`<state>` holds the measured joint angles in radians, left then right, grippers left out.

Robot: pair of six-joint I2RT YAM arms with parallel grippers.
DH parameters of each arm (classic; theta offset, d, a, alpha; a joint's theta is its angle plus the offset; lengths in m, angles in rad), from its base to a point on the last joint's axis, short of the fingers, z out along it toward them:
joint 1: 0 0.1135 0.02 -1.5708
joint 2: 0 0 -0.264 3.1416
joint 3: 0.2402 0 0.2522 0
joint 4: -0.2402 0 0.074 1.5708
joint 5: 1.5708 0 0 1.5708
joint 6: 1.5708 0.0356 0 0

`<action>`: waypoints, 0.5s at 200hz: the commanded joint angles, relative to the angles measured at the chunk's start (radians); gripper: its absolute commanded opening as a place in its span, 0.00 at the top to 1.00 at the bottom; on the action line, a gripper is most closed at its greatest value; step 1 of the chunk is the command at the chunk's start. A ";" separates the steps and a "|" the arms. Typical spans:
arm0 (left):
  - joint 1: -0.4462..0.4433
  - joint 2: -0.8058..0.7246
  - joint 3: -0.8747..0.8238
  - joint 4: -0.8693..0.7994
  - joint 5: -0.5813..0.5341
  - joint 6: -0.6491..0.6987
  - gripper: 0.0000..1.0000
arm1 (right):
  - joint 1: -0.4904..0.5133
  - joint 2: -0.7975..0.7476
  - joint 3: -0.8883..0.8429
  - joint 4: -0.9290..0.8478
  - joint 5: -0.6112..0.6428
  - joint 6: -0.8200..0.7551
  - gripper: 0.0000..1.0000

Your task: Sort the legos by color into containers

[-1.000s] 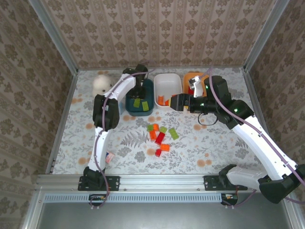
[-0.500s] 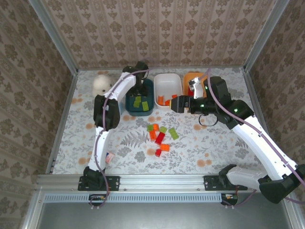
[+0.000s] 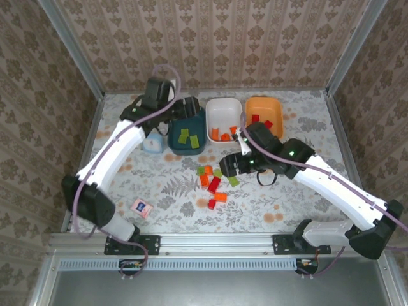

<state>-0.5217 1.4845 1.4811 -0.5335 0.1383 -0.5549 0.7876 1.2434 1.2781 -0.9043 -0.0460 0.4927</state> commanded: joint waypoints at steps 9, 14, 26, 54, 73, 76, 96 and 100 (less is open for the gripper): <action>-0.053 -0.197 -0.246 0.000 0.069 -0.046 0.16 | 0.083 0.059 -0.068 -0.043 0.106 0.134 0.16; -0.059 -0.237 -0.278 -0.017 0.069 -0.053 0.16 | 0.098 0.075 -0.074 -0.040 0.110 0.155 0.16; -0.068 -0.334 -0.357 -0.049 0.067 -0.064 0.16 | 0.130 0.116 -0.083 -0.033 0.121 0.191 0.16; -0.084 -0.566 -0.514 -0.125 0.064 -0.095 0.16 | 0.179 0.242 -0.068 0.004 0.133 0.275 0.16; -0.087 -0.690 -0.572 -0.197 0.046 -0.115 0.16 | 0.201 0.302 -0.048 0.101 0.128 0.249 0.16; -0.087 -0.706 -0.576 -0.210 0.041 -0.118 0.16 | 0.202 0.315 -0.042 0.112 0.125 0.240 0.17; -0.087 -0.796 -0.605 -0.260 0.017 -0.138 0.16 | 0.201 0.428 0.056 0.106 0.135 0.173 0.22; -0.087 -0.809 -0.609 -0.264 0.013 -0.139 0.16 | 0.202 0.455 0.083 0.093 0.142 0.159 0.23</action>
<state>-0.6029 0.7456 0.9031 -0.7078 0.1822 -0.6525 0.9852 1.5902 1.2385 -0.8452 0.0521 0.7048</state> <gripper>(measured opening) 0.842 0.804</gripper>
